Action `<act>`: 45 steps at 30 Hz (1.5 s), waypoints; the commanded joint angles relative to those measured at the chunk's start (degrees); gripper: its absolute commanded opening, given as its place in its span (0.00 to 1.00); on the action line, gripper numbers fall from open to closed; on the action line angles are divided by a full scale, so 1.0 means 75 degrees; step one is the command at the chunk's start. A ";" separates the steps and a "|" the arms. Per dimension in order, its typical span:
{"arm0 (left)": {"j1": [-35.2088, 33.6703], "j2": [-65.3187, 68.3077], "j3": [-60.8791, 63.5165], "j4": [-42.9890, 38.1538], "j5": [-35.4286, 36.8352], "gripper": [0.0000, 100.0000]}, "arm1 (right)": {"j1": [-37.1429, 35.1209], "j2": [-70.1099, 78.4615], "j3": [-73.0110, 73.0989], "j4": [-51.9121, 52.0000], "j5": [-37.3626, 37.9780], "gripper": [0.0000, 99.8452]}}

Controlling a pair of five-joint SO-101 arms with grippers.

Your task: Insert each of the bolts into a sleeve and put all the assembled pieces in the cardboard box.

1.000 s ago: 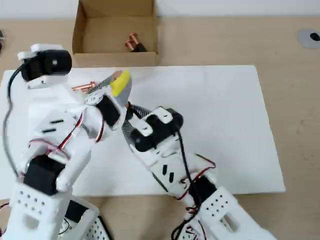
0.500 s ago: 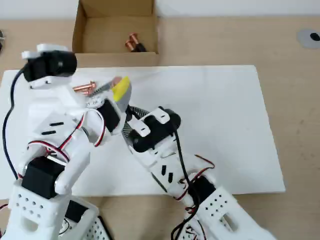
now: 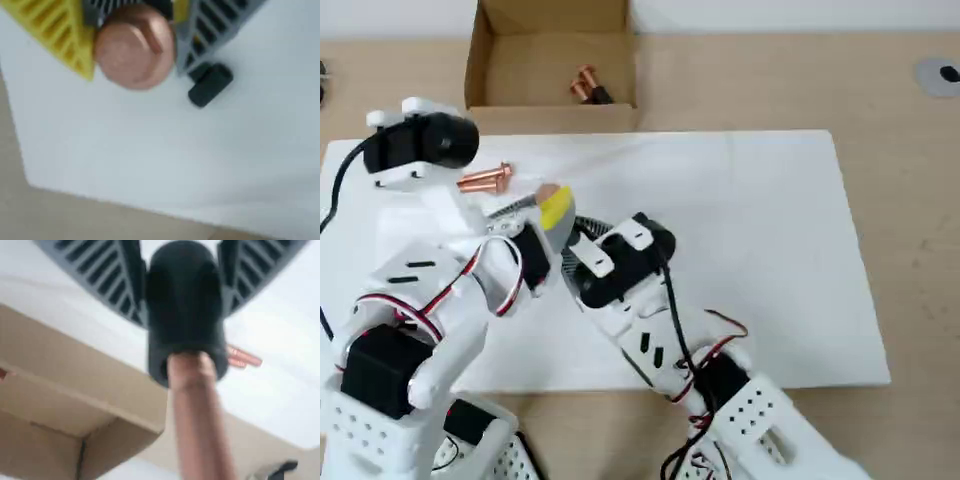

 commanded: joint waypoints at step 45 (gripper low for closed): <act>-0.4759 0.1073 0.1489 -0.0516 -0.1196 0.31 | 0.1600 0.1131 -0.6101 0.4454 0.0199 0.01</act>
